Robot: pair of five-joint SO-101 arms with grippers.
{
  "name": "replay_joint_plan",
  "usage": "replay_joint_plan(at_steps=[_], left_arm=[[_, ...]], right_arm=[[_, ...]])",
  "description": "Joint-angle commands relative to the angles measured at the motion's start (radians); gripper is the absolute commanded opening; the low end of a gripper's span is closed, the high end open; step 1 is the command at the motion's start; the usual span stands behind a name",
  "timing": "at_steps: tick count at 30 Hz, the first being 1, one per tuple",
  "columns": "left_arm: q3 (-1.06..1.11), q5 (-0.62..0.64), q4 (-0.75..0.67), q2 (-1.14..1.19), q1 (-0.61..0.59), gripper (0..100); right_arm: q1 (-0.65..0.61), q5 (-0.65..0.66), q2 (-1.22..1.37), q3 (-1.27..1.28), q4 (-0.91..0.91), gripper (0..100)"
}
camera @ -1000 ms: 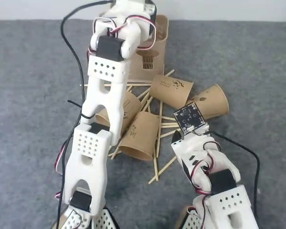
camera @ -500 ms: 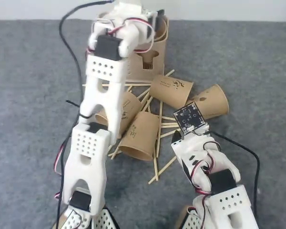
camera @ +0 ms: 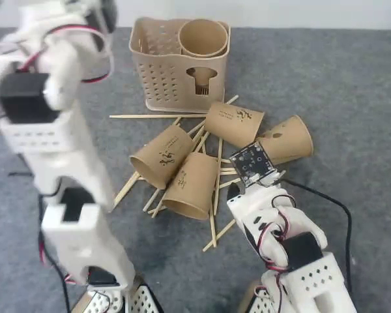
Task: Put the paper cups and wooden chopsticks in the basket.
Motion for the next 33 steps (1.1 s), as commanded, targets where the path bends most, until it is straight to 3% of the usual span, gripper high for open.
replay_joint_plan(at_steps=[1, 7, 14, 25, 33], left_arm=[[0.302, -0.025, 0.037, -0.252, -0.049, 18], [0.823, -0.069, 0.003, -0.638, -0.089, 18], [1.365, -0.069, -0.203, -0.994, -0.215, 18], [1.945, -0.098, -0.379, -1.254, -0.267, 18], [2.164, -0.098, -0.453, -1.264, -0.311, 18]], right_arm=[[-0.09, 0.029, 0.007, -0.117, 0.081, 26.6], [-0.295, 0.072, 0.016, -0.114, 0.111, 27.6], [-0.446, 0.097, 0.018, -0.089, 0.09, 27.9], [-0.453, 0.147, 0.038, 0.028, -0.05, 31.8], [-0.361, 0.196, 0.298, 0.023, -0.277, 31.8]])
